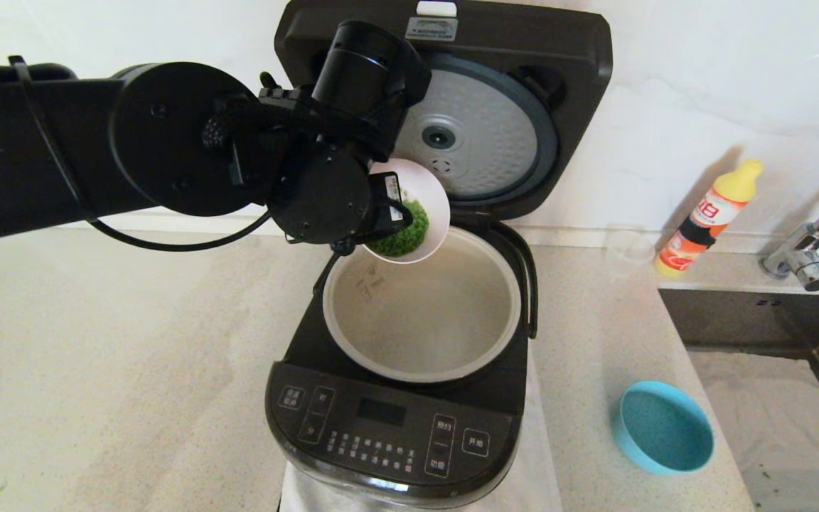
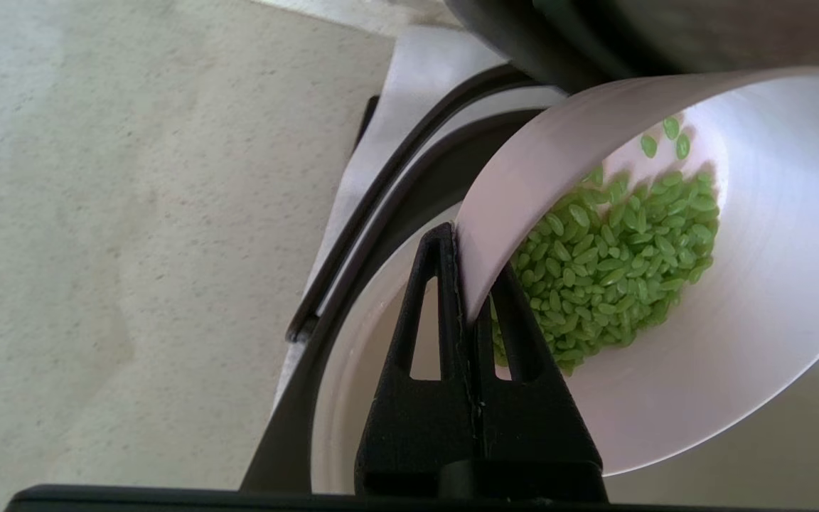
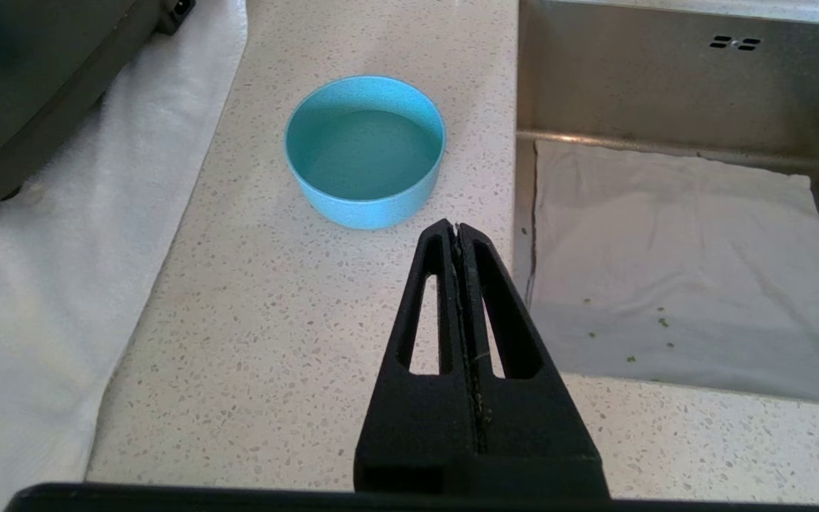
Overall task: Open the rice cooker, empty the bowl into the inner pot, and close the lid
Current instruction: Pour the chopped green onions from the bowl into the rice cooker
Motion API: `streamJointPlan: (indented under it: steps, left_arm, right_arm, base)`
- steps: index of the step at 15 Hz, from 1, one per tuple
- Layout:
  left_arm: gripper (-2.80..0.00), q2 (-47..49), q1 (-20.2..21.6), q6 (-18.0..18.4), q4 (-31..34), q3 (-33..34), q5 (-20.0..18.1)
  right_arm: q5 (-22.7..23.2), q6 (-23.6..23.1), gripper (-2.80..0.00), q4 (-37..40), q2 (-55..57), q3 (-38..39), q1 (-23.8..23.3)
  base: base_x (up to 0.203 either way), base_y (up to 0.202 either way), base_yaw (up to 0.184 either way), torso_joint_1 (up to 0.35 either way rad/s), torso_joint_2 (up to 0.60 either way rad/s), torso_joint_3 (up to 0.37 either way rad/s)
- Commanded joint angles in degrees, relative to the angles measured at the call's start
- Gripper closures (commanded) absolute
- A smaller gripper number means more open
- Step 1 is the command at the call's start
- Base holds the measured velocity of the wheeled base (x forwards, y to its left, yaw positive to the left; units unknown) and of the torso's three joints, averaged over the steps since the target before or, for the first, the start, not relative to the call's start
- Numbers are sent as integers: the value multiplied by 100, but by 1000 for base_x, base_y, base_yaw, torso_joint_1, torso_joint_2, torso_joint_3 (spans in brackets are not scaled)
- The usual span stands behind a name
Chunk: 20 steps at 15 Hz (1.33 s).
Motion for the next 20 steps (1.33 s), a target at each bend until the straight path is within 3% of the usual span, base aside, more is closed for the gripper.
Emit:
streamJointPlan:
  steps: [1, 4, 7, 11, 14, 16, 20]
  left_arm:
    - [0, -101, -10, -6, 16, 110, 152]
    - [0, -156, -29, 186, -128, 135, 200]
    - [0, -309, -29, 736, -485, 269, 184]
    - [0, -572, -22, 2199, -1322, 566, -202]
    - [0, -704, -20, 2843, -1880, 1075, -434]
    - [0, -773, 1, 3231, -2439, 1517, -707]
    - [0, -792, 23, 3766, -4072, 2340, -791]
  right_arm:
    - [0, 0, 0, 4, 5, 0, 0]
    - [0, 0, 0, 4, 6, 0, 0]
    - [0, 0, 0, 4, 4, 0, 0]
    - [0, 0, 0, 4, -2, 0, 0]
    - [0, 0, 0, 4, 1, 0, 0]
    - [0, 0, 0, 4, 6, 0, 0]
    - [0, 0, 0, 4, 6, 0, 0]
  base:
    - [0, 0, 0, 0, 0, 0]
    - [0, 0, 0, 0, 0, 0]
    - [0, 0, 0, 0, 0, 0]
    - [0, 0, 0, 0, 0, 0]
    - [0, 0, 0, 0, 0, 0]
    - [0, 0, 0, 0, 0, 0]
    - [0, 0, 0, 0, 0, 0]
